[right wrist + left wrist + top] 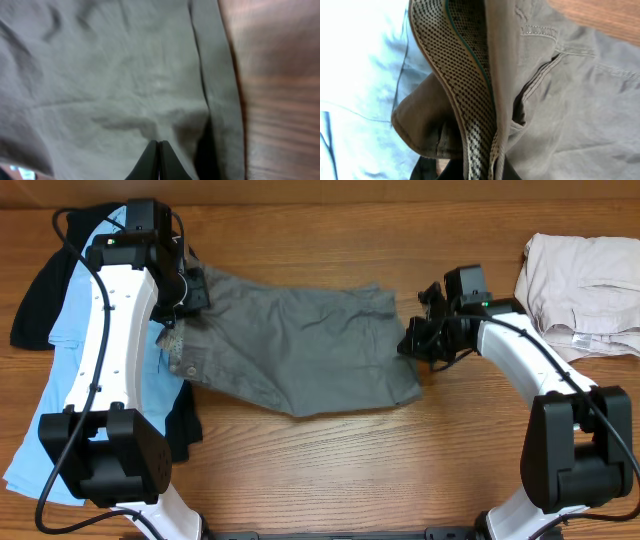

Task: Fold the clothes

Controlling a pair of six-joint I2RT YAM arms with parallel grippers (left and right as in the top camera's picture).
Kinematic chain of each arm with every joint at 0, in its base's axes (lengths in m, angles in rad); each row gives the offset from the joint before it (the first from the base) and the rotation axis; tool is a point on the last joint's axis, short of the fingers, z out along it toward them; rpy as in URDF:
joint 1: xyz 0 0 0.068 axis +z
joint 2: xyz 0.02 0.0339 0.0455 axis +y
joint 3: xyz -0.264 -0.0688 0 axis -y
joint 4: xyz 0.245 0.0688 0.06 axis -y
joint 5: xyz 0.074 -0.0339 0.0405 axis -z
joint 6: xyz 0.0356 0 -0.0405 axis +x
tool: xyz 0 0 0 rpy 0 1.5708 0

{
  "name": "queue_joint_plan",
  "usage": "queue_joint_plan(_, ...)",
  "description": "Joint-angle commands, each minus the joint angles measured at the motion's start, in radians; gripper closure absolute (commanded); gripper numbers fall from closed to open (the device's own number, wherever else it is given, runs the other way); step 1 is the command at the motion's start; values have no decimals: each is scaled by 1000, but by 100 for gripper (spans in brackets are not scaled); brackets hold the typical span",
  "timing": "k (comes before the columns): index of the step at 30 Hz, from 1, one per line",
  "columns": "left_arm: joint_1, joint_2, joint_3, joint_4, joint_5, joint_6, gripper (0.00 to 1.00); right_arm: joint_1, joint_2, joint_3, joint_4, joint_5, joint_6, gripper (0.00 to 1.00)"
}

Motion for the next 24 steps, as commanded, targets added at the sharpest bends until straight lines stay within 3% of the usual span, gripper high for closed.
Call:
queue_joint_plan(1, -12, -35, 80, -10, -9, 24, 96, 2, 3, -69, 57, -57, 0, 96)
queue_joint_plan(10, -89, -35, 95, 2, -22, 23, 96, 3, 5, -144, 141, -57, 31, 96)
queue_joint_plan(24, -222, -35, 95, 26, -18, 10, 96, 3, 63, -145, 141, -57, 57, 96)
